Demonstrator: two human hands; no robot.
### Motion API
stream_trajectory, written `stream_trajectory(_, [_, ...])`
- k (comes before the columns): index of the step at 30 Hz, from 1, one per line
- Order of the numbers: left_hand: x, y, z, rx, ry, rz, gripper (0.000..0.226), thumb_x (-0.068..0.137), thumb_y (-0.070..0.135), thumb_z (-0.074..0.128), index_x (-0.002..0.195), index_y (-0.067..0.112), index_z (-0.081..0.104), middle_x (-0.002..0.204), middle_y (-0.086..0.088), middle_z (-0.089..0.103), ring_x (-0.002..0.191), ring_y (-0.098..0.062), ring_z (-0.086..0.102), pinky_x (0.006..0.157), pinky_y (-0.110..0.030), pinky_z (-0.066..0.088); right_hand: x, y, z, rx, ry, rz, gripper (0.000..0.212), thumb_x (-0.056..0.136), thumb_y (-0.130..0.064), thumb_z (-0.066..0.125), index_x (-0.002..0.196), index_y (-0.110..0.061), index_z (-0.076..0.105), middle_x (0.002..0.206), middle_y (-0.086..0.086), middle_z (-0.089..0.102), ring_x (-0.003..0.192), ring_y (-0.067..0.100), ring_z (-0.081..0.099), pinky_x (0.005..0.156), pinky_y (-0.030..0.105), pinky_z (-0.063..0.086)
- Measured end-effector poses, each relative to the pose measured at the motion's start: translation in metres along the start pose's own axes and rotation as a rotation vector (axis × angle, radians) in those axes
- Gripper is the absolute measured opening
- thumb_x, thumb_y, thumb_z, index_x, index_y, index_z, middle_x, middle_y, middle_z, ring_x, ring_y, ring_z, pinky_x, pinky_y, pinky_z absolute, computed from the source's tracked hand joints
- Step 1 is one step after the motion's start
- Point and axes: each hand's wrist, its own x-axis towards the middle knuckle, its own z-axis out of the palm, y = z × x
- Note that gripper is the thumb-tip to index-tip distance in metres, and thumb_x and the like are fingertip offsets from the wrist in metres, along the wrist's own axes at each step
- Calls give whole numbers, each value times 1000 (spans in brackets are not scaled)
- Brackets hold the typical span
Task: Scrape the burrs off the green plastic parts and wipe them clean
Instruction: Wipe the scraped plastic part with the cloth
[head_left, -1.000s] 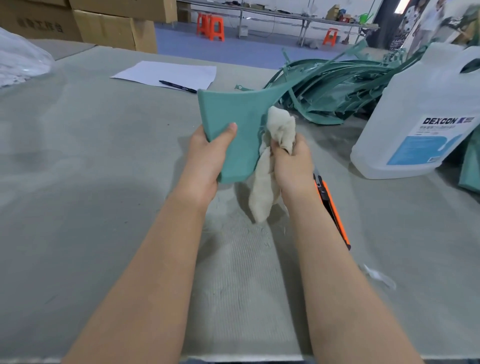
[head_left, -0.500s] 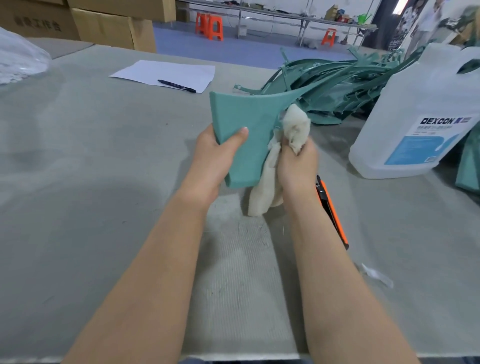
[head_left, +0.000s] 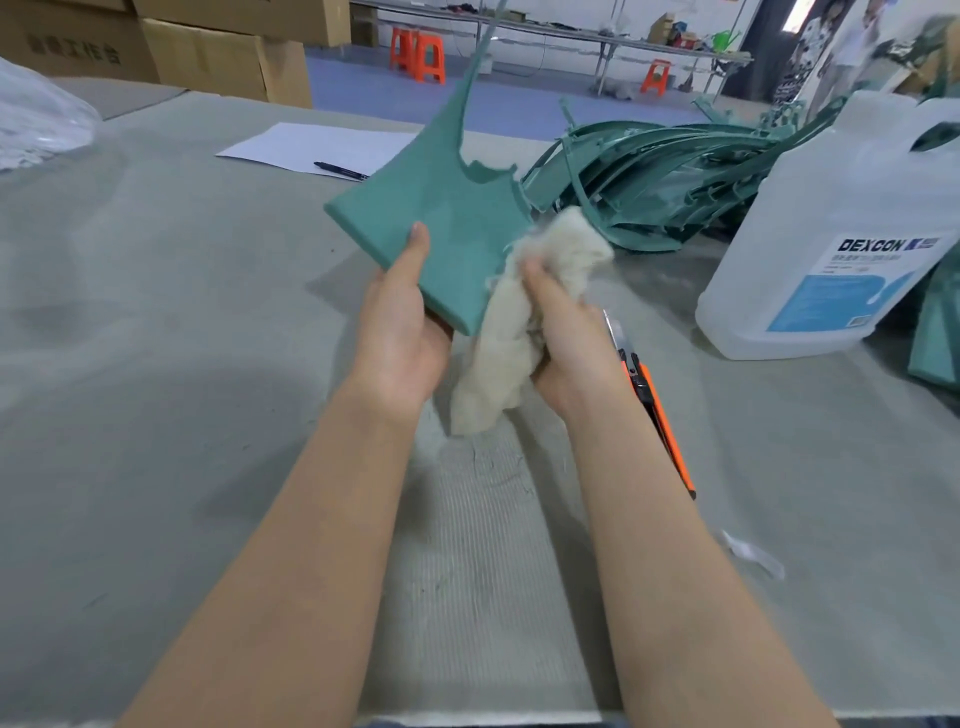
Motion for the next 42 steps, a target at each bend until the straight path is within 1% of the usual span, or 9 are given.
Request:
stream_trajectory(3, [-5,-8,4,70,-77,-41,29,100,16,48,123,1,58,107,-12,70,90,-21,70,75,-31,58,-1,5,10,-171,37,-100,19,96,-17,58,77,-21,59,67,-5,63,61,4,60,65,18,50])
stream_trajectory(7, [-8,-13,9,139,-165,-95,23,98,11,50,118,3,60,104,-9,71,87,-18,71,75,-29,58,4,0,-4,-413,312,-208,37,101,-31,46,65,-21,47,63,-5,52,57,7,49,40,10,33])
stream_trajectory(12, [-8,-14,6,158,-182,-119,22,97,13,53,116,5,61,104,-8,72,88,-17,71,72,-28,58,3,0,-8,-244,331,-172,31,97,-41,52,71,-25,57,66,-8,60,62,6,56,55,21,41])
stream_trajectory(18, [-4,-13,4,114,-152,-34,22,99,9,47,117,2,58,104,-10,70,86,-18,71,75,-28,58,0,4,2,-246,90,-224,5,94,-15,60,96,-11,63,87,4,67,83,15,63,74,29,50])
stream_trajectory(27, [-7,-16,6,93,-185,-129,27,98,15,51,122,5,58,109,-9,70,93,-19,70,78,-31,58,5,0,-10,-119,357,-78,29,95,-46,52,75,-27,60,76,-7,67,78,12,66,74,32,53])
stream_trajectory(32, [-1,-6,0,-63,-161,-89,16,99,14,49,107,8,61,93,-4,75,84,-15,72,73,-30,59,4,-8,-19,141,345,-6,52,92,-66,42,118,-25,60,109,-5,69,100,13,65,97,40,50])
stream_trajectory(34, [0,-4,-2,-87,-152,-73,15,99,15,49,106,10,61,92,-4,75,84,-15,72,77,-31,59,0,-9,-20,273,320,11,65,90,-73,34,131,-27,53,105,-9,69,91,7,66,88,32,54])
stream_trajectory(37, [0,-3,-2,-99,-132,-59,20,99,15,48,115,9,59,101,-5,73,89,-17,71,82,-33,58,-4,-15,-18,377,210,-23,47,99,-59,30,100,-23,61,67,-12,71,64,3,68,57,18,53])
stream_trajectory(42, [-4,-3,3,-113,-127,-71,26,102,22,43,114,6,60,99,-3,74,83,-17,71,73,-29,59,-11,-16,5,-58,112,-229,23,97,-20,52,120,-19,49,100,-5,65,93,8,64,85,27,52])
